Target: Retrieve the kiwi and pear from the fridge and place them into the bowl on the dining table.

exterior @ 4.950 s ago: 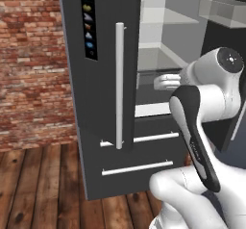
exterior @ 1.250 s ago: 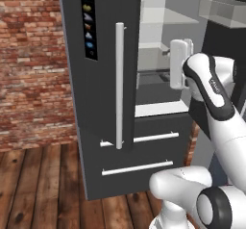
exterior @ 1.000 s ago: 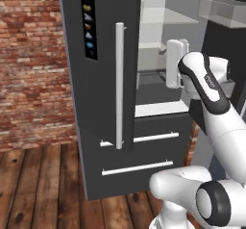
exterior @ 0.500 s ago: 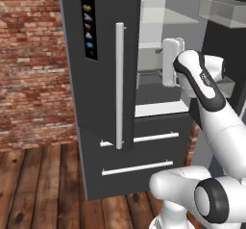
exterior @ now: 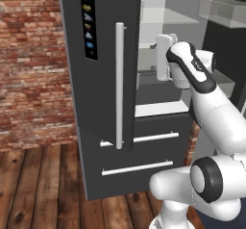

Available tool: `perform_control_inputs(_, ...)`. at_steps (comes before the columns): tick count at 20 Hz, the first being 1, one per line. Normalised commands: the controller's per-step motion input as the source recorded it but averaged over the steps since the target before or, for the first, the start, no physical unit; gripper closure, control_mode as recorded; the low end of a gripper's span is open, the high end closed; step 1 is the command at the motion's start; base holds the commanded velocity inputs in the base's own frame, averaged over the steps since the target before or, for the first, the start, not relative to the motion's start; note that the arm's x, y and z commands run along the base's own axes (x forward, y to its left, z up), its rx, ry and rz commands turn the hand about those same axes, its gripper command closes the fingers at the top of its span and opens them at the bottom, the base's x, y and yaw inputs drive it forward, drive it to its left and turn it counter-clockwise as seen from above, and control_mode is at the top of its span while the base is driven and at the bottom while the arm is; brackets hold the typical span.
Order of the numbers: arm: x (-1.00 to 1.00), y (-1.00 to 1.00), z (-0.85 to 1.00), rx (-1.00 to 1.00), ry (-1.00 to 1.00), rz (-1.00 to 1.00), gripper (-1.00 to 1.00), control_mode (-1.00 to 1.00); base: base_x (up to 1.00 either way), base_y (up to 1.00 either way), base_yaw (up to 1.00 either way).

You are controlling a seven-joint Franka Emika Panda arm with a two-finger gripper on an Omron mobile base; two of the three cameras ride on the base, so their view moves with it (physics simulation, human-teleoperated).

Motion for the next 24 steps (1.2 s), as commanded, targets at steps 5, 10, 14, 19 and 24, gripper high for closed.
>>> perform_control_inputs(5,0.40,0.13,0.00,0.00,0.00,0.04,-1.00,-1.00,0.00,0.00,0.00)
perform_control_inputs(10,0.34,0.20,0.00,0.00,0.00,0.07,-1.00,-1.00,0.00,0.00,0.00)
perform_control_inputs(14,0.48,0.16,0.00,0.00,0.02,0.07,-1.00,-1.00,0.00,0.00,0.00)
perform_control_inputs(19,0.46,0.16,-0.02,0.00,0.01,0.07,-1.00,-1.00,0.00,0.00,0.00)
perform_control_inputs(24,0.24,0.30,-0.12,0.00,0.00,0.08,-1.00,-1.00,0.00,0.00,0.00)
